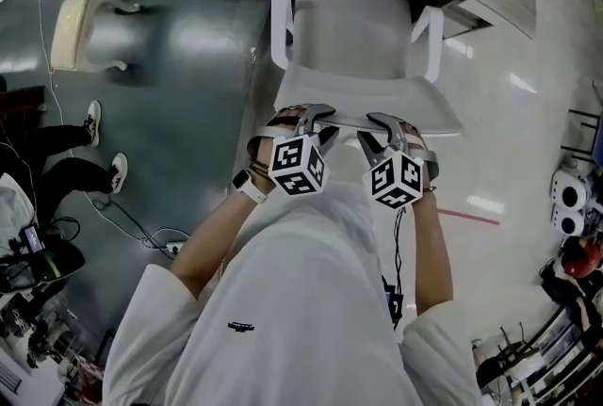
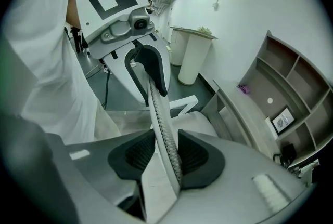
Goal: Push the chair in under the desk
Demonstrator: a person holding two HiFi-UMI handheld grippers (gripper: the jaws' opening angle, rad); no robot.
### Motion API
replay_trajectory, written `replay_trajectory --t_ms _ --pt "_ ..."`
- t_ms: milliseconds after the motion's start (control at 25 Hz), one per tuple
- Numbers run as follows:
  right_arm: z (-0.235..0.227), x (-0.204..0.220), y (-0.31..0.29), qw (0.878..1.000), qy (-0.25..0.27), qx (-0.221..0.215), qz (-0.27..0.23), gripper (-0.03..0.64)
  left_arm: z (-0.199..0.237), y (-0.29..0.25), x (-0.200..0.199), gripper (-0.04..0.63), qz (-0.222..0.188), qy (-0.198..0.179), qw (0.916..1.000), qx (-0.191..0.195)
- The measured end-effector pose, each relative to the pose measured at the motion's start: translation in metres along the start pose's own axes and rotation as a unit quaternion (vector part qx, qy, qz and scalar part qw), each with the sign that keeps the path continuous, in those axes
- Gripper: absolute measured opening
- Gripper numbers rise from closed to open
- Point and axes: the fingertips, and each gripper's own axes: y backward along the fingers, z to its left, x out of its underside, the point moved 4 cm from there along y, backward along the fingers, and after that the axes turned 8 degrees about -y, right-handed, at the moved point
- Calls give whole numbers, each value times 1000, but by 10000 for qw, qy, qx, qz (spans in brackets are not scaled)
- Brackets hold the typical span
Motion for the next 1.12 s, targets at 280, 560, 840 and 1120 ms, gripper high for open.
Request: replay_trajectory --t_ms 280,560,840,1120 --pt "-11 -20 -15 9998 -84 196 -49 143 28 0 12 147 25 -73 10000 -52" --pt "-29 -36 -27 9988 -94 462 -152 135 60 -5 17 156 91 -148 9998 -118" --pt "-42 -43 -37 9974 62 663 -268 130 81 -12 20 158 196 -307 9993 -28" --pt "-52 -51 -45 9977 -83 638 -229 130 95 -16 24 160 189 -494 9985 -143"
